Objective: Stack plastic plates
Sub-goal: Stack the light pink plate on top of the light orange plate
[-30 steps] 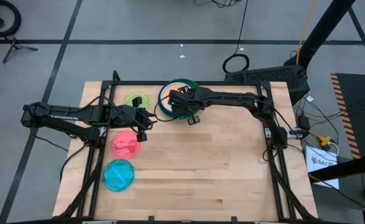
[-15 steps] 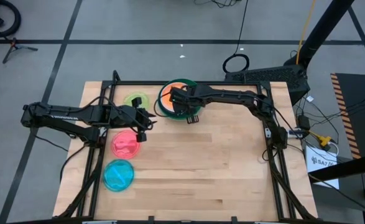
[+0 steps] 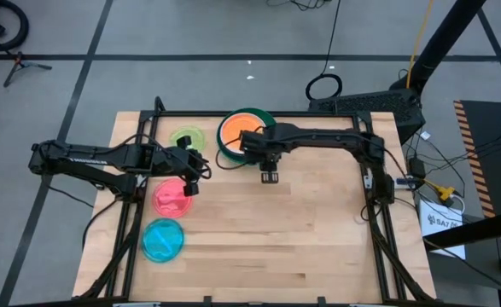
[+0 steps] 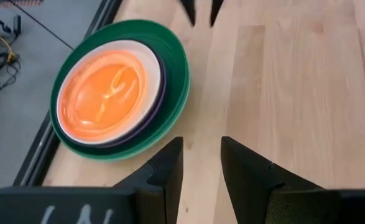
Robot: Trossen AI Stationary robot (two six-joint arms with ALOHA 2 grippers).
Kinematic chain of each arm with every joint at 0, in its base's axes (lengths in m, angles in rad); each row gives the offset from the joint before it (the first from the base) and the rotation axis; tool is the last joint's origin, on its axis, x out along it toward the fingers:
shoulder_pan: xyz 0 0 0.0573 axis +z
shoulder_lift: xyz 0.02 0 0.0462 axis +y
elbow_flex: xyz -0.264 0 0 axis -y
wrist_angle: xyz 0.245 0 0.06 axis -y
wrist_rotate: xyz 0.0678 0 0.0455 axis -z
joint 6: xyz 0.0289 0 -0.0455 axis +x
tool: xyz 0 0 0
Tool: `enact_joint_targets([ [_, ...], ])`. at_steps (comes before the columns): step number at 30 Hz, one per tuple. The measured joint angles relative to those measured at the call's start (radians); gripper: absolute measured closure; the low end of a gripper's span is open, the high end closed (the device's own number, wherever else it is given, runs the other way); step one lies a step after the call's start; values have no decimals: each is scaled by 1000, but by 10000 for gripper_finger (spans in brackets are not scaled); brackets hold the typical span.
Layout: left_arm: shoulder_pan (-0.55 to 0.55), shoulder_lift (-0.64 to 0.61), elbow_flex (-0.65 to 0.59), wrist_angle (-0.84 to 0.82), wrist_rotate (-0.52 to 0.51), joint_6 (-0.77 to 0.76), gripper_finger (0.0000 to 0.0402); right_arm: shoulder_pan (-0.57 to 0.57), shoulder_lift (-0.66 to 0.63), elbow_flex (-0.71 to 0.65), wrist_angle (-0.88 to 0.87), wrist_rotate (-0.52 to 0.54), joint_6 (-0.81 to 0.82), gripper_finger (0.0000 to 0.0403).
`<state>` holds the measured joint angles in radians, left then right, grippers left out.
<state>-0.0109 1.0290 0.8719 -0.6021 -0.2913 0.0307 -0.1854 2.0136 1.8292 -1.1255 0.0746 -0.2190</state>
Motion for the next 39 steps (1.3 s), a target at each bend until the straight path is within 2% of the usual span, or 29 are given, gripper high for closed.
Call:
enact_joint_targets([
  [4,0,0,0,-20,0,-32,286,33,-117,-150,146,0,31,303],
  [12,-13,0,0,-81,1,-126,286,62,-375,-540,560,1,59,303],
  [19,-61,13,1,-168,1,-318,286,56,-597,-798,810,11,22,303],
  [26,-145,129,1,-392,21,-584,286,41,-760,-849,829,77,-41,303],
  [33,-195,308,1,-337,192,-850,286,41,-818,-848,848,81,-54,303],
  [39,-218,436,0,-379,248,-1017,286,41,-807,-848,853,81,-55,303],
])
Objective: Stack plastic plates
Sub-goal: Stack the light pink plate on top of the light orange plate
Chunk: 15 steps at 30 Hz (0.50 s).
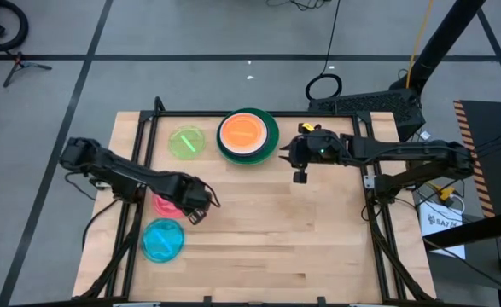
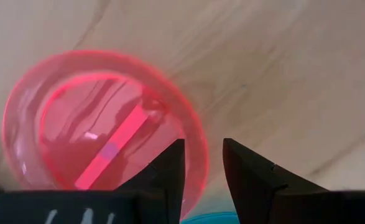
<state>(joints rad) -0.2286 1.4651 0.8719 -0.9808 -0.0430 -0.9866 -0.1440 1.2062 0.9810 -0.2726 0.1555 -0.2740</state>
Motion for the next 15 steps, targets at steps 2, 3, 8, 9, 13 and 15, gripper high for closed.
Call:
enact_joint_targets([
  [2,-1,17,0,2,-1,-41,286,0,4,0,-5,0,-7,303],
  [3,-1,22,0,7,-2,-62,286,0,4,0,-6,0,-11,303],
  [8,-2,29,0,17,-9,-118,286,0,9,0,-9,0,-19,303],
  [9,-3,28,0,18,-13,-127,286,0,9,0,-11,0,-19,303],
  [13,-23,28,0,51,-57,-155,286,0,8,0,-25,0,-19,303],
  [15,-31,29,0,50,-67,-163,286,0,8,0,-25,0,-18,303],
])
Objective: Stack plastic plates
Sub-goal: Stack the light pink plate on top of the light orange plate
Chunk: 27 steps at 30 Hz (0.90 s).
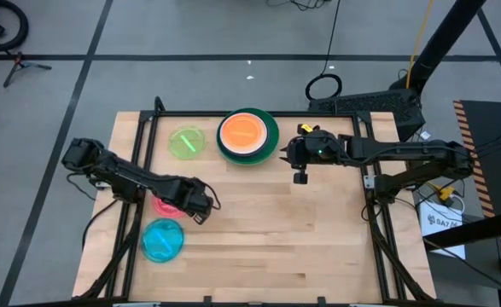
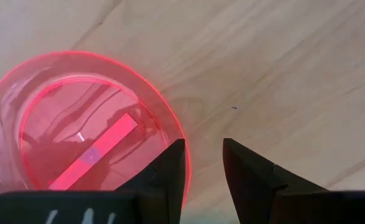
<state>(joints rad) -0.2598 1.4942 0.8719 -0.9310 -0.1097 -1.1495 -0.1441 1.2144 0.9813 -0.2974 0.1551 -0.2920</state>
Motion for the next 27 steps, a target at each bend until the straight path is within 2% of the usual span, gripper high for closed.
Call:
enact_joint_targets([
  [13,-13,165,0,2,-16,23,286,0,0,0,0,0,18,303],
  [19,-13,180,2,3,-23,29,288,0,0,0,0,0,18,303],
  [22,-14,180,2,7,-24,34,303,0,0,0,0,0,18,303],
  [27,-14,180,2,15,-23,53,354,0,0,0,0,0,18,303],
])
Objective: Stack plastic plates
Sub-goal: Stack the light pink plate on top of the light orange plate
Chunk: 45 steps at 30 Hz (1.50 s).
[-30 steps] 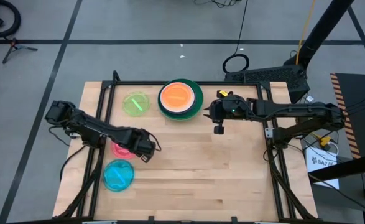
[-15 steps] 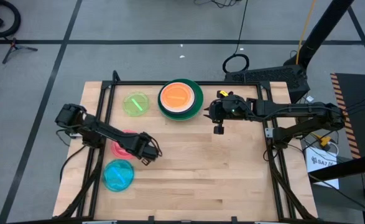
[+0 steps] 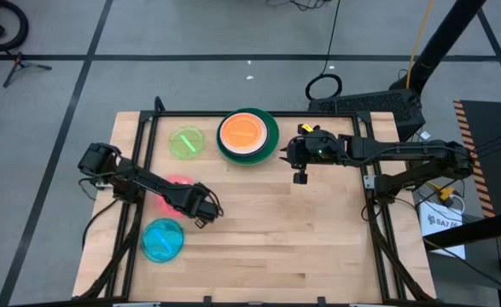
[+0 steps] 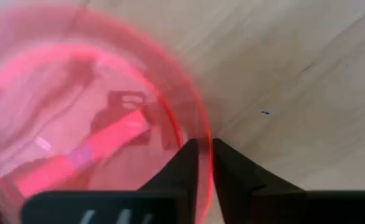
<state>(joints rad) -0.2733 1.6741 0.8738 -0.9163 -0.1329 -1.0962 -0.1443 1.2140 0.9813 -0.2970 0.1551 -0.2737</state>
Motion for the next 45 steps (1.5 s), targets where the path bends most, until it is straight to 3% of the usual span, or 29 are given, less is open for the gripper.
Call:
enact_joint_targets([
  [4,1,2,14,-16,-12,31,393,0,0,0,0,0,0,303],
  [11,-3,2,110,-32,-18,166,395,0,0,0,0,0,0,303],
  [15,-13,2,196,-130,-41,257,395,2,0,0,-18,-2,8,303],
  [20,-42,2,311,-225,-154,451,396,2,0,0,-50,-2,26,303],
  [27,-79,2,398,-230,-395,900,396,2,0,0,-101,-2,59,303],
  [38,164,2,412,-59,-409,1417,396,2,0,0,-144,-3,92,303],
  [45,373,2,412,118,-241,1645,396,2,0,0,-166,-3,109,303],
])
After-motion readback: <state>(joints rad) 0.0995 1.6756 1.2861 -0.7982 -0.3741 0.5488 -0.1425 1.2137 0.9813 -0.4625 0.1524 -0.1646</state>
